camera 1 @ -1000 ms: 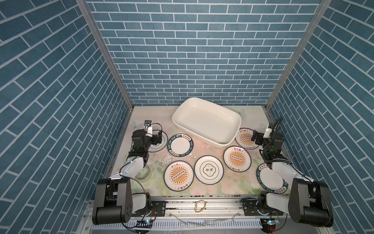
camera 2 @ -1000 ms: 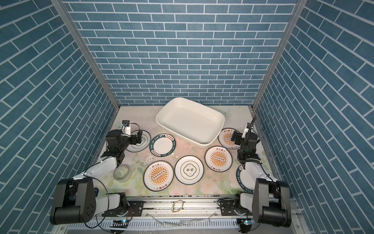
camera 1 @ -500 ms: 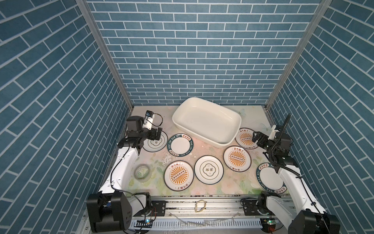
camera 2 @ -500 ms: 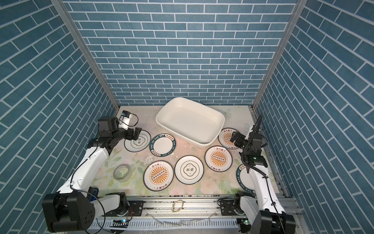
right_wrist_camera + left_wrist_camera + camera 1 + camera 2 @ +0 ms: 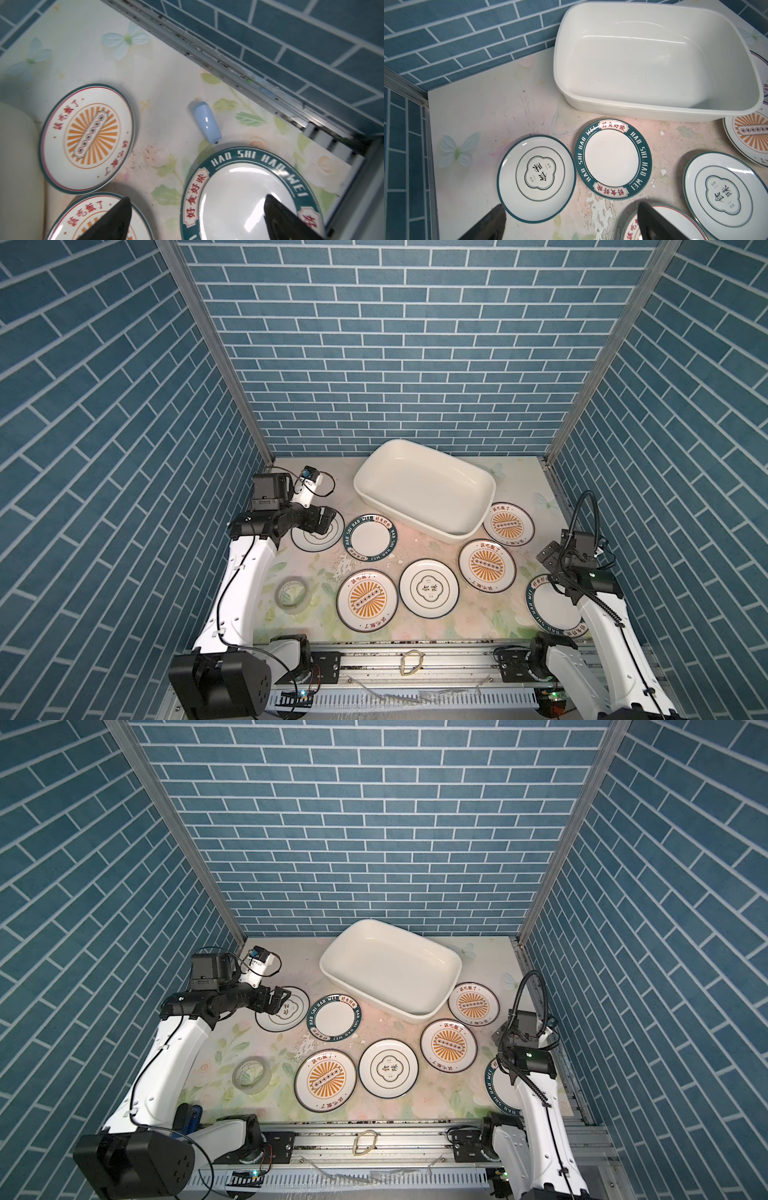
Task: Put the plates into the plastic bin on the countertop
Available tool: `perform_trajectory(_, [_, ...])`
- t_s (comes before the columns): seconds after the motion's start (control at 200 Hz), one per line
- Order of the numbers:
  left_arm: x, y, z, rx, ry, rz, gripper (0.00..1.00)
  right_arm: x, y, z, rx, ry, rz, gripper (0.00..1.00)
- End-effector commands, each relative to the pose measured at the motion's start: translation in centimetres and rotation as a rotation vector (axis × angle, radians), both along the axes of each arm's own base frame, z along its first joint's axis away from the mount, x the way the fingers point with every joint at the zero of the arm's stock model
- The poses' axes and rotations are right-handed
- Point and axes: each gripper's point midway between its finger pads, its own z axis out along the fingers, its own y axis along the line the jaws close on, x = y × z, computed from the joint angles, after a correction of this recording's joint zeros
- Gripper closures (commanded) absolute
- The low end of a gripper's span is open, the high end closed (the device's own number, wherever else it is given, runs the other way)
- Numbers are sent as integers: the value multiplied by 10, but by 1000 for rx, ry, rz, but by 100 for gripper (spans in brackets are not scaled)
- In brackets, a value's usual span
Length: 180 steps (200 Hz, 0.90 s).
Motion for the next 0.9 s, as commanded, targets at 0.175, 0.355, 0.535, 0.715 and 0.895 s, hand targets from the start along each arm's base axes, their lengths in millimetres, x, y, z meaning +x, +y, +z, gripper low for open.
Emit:
perform_trajectory(0.175, [-10,-12,-1,-35,50,-51,1,-56,-34,-16,-16,220,-334,1])
perform_trajectory(0.355, [-10,-16,-6,-39,73,-63,0,-68,-40,-35,76,201,-397,1])
perform_trajectory(0.535, [-10,-16,-10,-37,84,-67,1,-83,-48,-49,121,177,-448,2])
perform_trajectory(0.715, [-12,-16,-11,-26,90,-75,0,-87,-47,-65,207,155,-484,2])
perform_trajectory(0.895, [-12,-17,-18,-30,104,-78,0,-96,-53,-79,241,111,-581,2])
